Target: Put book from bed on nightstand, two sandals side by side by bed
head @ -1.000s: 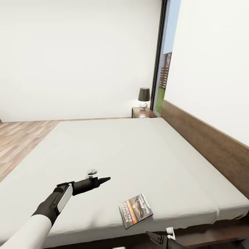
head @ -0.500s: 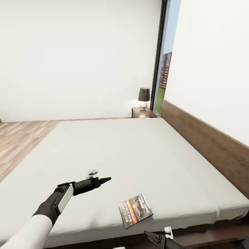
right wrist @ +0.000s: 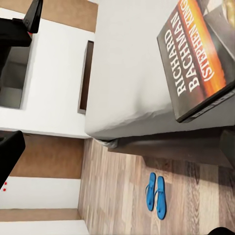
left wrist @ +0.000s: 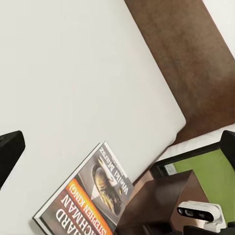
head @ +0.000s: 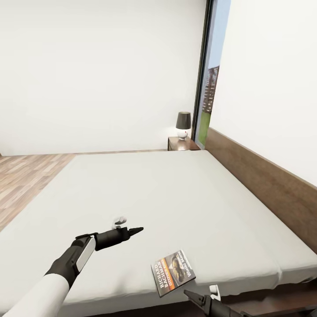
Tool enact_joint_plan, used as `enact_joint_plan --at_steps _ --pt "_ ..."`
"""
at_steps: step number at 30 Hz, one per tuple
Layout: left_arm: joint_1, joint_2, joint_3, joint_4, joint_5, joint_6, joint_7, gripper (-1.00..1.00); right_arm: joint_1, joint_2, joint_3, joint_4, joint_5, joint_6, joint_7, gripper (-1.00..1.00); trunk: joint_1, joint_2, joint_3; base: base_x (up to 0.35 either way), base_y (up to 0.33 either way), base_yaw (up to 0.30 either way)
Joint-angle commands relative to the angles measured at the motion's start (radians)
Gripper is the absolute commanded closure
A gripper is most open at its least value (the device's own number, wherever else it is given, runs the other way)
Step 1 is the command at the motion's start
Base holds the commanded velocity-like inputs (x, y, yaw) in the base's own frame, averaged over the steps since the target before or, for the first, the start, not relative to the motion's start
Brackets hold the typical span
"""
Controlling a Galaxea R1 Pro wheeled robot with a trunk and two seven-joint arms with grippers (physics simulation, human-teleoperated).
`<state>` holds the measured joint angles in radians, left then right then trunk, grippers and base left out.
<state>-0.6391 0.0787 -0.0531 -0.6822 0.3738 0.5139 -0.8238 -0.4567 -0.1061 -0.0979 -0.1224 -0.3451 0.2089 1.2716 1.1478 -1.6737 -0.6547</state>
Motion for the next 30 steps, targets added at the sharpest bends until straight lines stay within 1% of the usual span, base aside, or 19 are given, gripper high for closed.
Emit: enact_joint_plan --at_steps 1,17,30 --pt "-0.001 0.001 -0.004 0.000 0.010 0.008 0.002 -1.00 0.000 0.000 -0.008 0.000 0.005 0.010 0.003 -1.00 0.000 0.000 -0.001 0.027 0.000 0.000" --pt "-0.001 -0.007 -0.004 0.000 0.009 0.007 0.006 -1.00 0.000 0.000 -0.008 0.000 0.004 0.010 0.004 -1.00 0.000 0.000 -0.001 0.003 0.000 0.000" --pt "-0.001 -0.007 -0.004 0.000 0.008 0.008 0.008 -1.00 0.000 0.000 -0.008 0.000 0.004 0.010 0.004 -1.00 0.050 -0.091 -0.042 0.000 0.000 0.000"
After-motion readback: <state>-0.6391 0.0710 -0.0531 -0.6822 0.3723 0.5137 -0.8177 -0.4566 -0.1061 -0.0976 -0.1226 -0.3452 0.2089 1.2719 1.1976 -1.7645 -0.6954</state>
